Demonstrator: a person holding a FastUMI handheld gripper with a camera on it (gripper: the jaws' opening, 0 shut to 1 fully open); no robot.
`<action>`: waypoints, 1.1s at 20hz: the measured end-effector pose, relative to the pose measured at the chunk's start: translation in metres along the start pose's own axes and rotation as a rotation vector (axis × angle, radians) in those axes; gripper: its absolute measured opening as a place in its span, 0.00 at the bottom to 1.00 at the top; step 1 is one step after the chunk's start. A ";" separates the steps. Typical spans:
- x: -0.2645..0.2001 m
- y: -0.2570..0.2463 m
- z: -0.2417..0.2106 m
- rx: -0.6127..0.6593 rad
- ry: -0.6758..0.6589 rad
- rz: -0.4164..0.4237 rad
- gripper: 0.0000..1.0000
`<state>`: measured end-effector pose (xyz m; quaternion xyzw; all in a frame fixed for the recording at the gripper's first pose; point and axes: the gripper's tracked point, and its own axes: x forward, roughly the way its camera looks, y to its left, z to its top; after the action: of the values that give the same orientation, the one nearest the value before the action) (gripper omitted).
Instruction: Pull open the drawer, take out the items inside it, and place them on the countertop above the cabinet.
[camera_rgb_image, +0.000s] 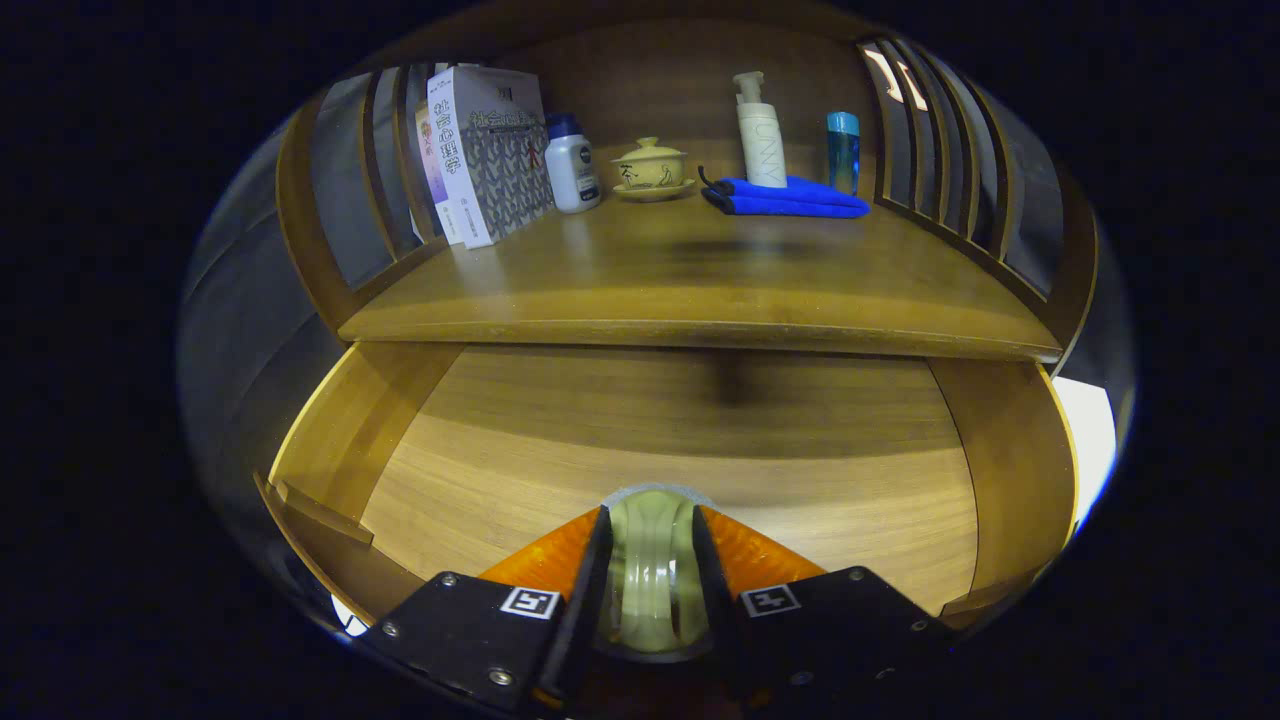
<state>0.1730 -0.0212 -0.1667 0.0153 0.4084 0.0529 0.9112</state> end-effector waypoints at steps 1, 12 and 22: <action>0.002 -0.001 -0.001 0.007 0.006 0.000 0.49; -0.013 0.001 0.014 -0.013 -0.116 0.017 0.25; -0.056 0.012 0.054 -0.082 -0.266 0.024 0.25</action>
<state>0.1752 -0.0148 -0.0889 -0.0103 0.2813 0.0779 0.9564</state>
